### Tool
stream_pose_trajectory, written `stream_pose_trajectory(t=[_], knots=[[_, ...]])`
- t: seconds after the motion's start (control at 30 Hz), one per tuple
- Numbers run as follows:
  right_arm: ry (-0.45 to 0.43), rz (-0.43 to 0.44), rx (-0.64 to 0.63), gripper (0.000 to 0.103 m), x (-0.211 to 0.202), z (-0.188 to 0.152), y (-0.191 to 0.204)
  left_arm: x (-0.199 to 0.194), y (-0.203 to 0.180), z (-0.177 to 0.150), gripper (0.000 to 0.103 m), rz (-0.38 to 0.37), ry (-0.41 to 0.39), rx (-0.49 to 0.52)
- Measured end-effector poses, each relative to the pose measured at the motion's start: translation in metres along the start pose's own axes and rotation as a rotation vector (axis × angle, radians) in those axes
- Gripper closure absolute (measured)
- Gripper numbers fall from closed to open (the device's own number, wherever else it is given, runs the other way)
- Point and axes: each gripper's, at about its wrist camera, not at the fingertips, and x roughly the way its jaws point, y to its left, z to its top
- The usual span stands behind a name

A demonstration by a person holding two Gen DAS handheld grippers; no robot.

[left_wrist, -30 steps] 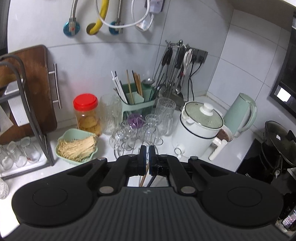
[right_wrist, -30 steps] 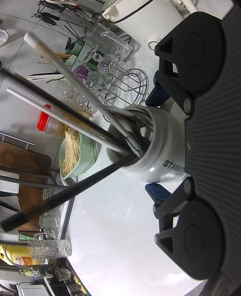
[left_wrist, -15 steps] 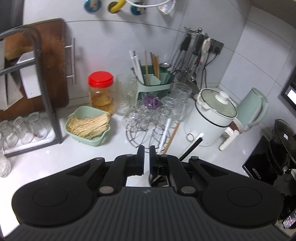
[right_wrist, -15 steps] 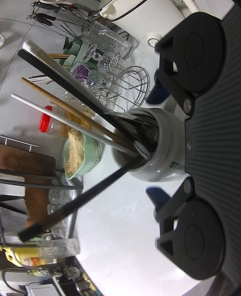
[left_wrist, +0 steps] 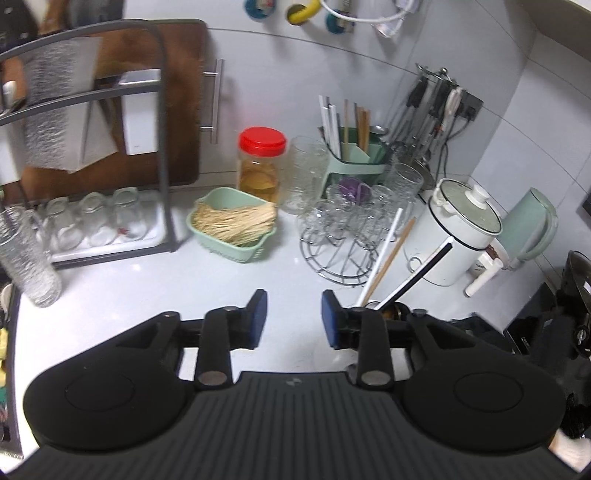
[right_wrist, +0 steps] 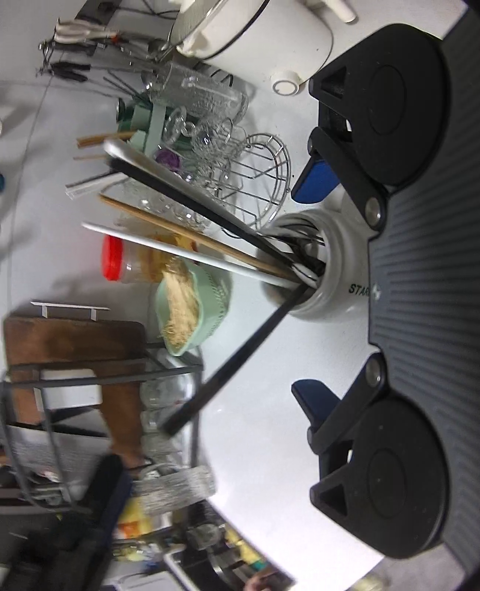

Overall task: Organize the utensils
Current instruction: 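Open the left tool to release the white chopstick, then set the mug on the counter with the right tool while withdrawing the left tool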

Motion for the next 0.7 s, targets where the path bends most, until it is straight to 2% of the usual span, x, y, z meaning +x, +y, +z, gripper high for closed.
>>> stream_pose_trajectory(t=[0.13,0.2,0.33,0.47,0.7], knots=[[-0.029,-0.004,0.056,0.0,-0.027,0.013,-0.007,-0.02,0.0,-0.007,0.052,0.034,-0.026,-0.005],[-0.047,-0.012,0.083,0.0,-0.042,0.02,-0.011,-0.031,-0.003,-0.011,0.04,0.055,-0.05,-0.014],[-0.096,-0.008,0.123,0.0,-0.073,0.03,-0.02,-0.053,-0.014,-0.018,0.036,0.074,-0.098,-0.039],[-0.12,-0.012,0.145,0.0,-0.103,0.034,-0.029,-0.074,-0.031,-0.029,0.026,0.116,-0.136,-0.056],[-0.136,0.033,0.122,0.0,-0.148,0.026,-0.034,-0.111,-0.066,-0.06,0.014,0.199,-0.16,-0.074]])
